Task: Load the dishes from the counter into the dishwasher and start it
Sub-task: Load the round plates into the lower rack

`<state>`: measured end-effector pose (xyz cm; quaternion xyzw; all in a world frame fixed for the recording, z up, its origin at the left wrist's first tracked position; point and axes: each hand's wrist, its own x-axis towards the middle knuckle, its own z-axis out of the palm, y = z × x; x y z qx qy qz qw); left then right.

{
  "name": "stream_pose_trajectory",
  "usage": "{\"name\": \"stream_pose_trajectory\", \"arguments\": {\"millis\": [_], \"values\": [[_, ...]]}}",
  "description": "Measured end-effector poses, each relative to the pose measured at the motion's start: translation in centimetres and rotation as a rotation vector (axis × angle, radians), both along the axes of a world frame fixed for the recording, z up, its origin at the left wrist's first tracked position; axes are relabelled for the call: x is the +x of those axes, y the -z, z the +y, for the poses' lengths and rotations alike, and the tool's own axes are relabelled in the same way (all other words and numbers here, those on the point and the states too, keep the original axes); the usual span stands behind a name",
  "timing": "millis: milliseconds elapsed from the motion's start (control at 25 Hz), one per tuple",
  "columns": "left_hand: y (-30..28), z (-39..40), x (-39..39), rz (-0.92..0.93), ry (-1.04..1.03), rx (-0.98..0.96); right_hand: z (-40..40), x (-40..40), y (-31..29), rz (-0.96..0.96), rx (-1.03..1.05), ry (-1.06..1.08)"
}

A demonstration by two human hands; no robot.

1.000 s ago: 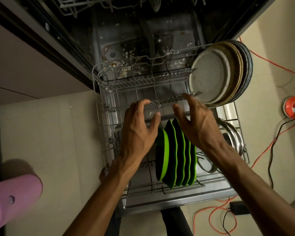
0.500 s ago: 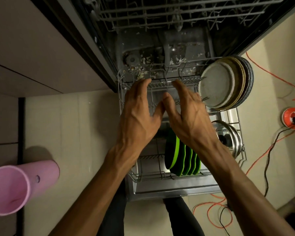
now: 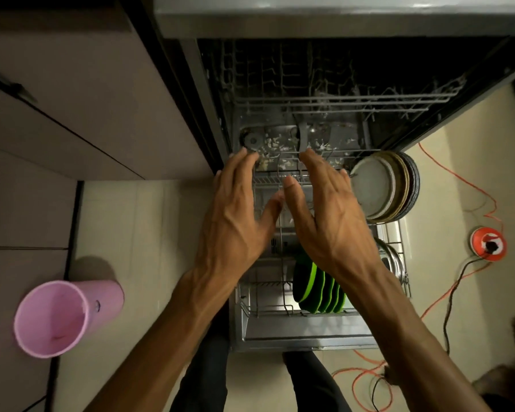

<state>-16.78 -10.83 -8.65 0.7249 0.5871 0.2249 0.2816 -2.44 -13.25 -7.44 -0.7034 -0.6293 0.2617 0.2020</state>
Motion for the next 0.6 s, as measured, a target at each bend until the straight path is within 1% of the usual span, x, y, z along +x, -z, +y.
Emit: {"name": "stream_pose_trajectory", "arguments": {"millis": [200, 280, 600], "values": [[-6.6, 1.1, -3.3, -0.033, -0.128, 0.106, 0.4, -2.3, -6.1, -0.003, 0.060, -0.006], [-9.1, 1.6, -4.8, -0.052, -0.164, 0.119, 0.6, -3.2, -8.6, 0.004, 0.096, 0.008], [-17.7, 2.2, -10.1, -0.121, -0.237, 0.208, 1.5, -7.1, -17.5, 0.010, 0.205, 0.039]]}}
